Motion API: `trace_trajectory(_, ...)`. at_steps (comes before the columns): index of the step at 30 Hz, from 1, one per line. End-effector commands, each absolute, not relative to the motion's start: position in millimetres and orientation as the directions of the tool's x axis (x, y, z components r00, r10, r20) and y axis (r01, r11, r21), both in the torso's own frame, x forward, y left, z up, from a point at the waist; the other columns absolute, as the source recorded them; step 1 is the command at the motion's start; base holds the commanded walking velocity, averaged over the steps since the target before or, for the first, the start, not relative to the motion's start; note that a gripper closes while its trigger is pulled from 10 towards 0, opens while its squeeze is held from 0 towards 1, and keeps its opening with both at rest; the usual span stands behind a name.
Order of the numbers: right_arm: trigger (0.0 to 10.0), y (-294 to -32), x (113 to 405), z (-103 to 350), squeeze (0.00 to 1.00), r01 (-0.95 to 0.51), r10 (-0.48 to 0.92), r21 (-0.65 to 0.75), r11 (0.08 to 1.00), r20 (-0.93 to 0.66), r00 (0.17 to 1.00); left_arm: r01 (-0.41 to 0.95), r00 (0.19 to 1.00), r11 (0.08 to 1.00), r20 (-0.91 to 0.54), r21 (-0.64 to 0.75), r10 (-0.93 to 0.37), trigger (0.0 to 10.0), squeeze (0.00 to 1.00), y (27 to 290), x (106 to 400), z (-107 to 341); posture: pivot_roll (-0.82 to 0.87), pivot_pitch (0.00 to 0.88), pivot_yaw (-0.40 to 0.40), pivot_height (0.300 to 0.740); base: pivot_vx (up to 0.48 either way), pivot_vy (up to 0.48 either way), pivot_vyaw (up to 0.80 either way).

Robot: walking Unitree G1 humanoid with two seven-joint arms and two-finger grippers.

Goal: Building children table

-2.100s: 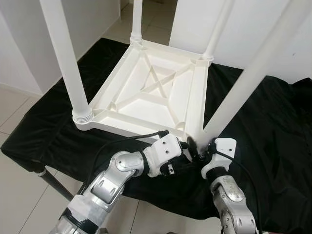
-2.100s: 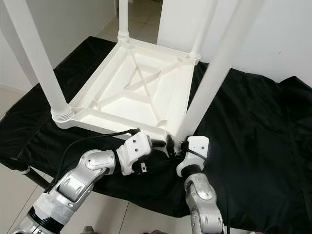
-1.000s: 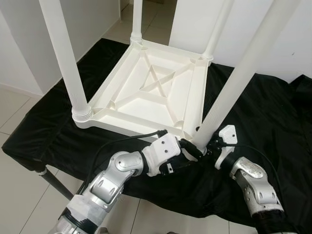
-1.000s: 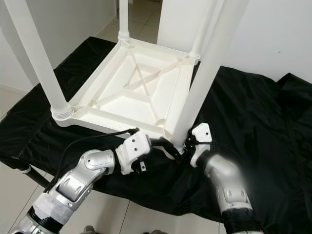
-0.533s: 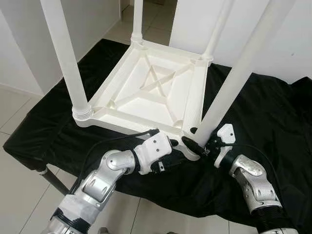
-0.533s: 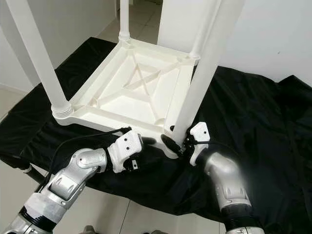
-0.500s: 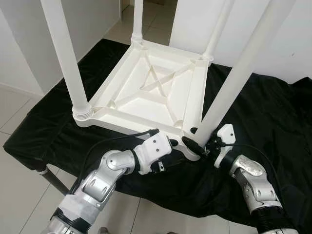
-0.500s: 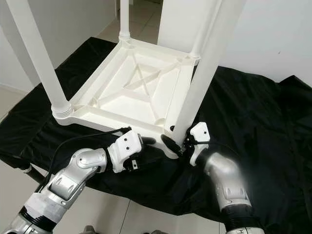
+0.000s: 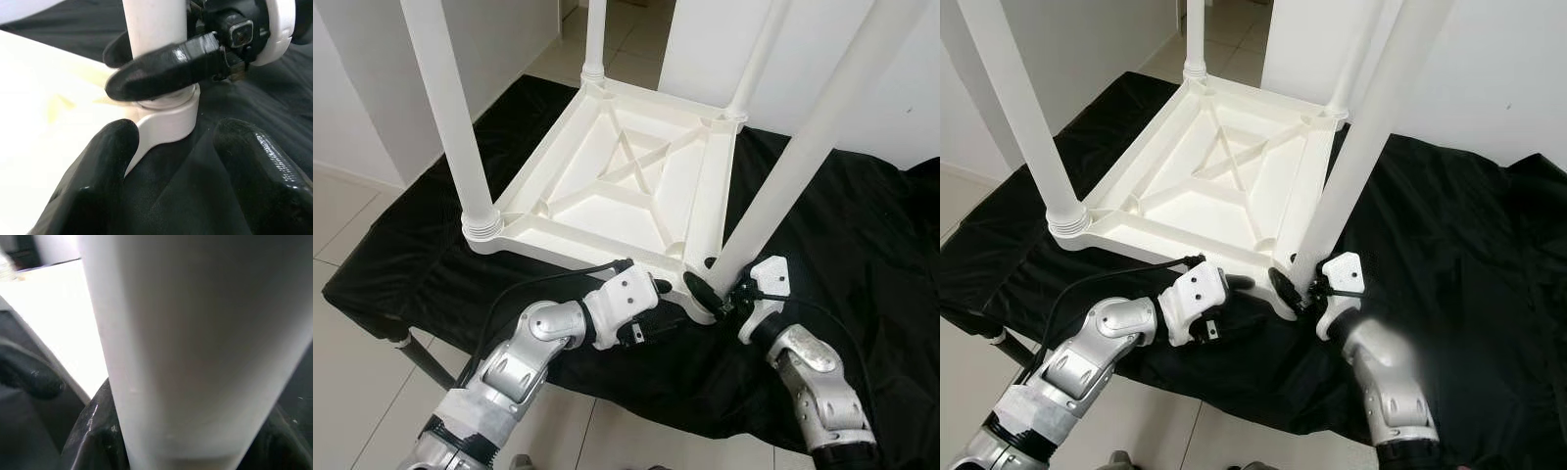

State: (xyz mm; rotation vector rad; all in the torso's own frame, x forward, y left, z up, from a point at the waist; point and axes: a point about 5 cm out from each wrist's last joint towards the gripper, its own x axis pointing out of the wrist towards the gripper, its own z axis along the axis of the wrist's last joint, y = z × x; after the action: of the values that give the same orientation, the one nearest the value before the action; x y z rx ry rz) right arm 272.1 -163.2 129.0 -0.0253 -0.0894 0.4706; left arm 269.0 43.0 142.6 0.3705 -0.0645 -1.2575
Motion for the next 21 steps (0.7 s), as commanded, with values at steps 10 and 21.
trace_trajectory(10,10.0,-157,250,119,0.0,-0.175,0.173,0.035,0.984,0.041,0.984,0.88,0.379,0.317,-0.12,0.355,-0.918,10.0,0.0,41,282,147,-0.01,0.117,-0.087,0.74,0.0,0.0,0.0)
trace_trajectory(21,10.0,-147,239,116,0.0,-0.014,0.012,0.092,0.996,0.023,1.0,0.882,0.364,0.3,-0.122,0.363,-0.923,10.0,0.0,41,287,151,-0.01,0.121,-0.084,0.74,0.0,0.0,0.0)
